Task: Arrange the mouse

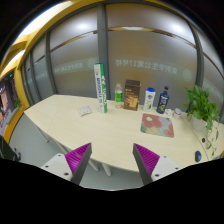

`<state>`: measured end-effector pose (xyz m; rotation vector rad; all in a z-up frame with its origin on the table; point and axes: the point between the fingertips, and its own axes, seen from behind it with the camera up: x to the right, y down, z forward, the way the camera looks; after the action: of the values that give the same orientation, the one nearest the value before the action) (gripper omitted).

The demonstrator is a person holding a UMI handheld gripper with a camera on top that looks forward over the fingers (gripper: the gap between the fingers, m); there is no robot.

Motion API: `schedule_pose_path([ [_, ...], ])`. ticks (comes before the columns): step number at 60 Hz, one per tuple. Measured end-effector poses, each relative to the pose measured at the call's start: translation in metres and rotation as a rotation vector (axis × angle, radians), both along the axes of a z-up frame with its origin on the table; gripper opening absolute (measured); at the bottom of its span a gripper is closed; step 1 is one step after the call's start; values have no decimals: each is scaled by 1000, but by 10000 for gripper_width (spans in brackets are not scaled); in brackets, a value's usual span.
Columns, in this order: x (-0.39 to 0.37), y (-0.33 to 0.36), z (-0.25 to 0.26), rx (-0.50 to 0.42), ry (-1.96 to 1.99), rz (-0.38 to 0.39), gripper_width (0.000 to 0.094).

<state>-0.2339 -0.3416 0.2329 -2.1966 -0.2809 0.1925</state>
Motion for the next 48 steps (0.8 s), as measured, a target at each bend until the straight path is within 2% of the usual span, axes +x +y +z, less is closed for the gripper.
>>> schedule_pose_path([
  [11,65,-14,-41,-66,-14,-83,854],
  [19,166,-30,-95,-117,-31,-161,856],
  [32,352,-34,-158,-170,-85,-330,851],
  [41,470,-9,-186,-155,-106,-438,849],
  [48,524,27,-200,-127,-99,-462,852],
])
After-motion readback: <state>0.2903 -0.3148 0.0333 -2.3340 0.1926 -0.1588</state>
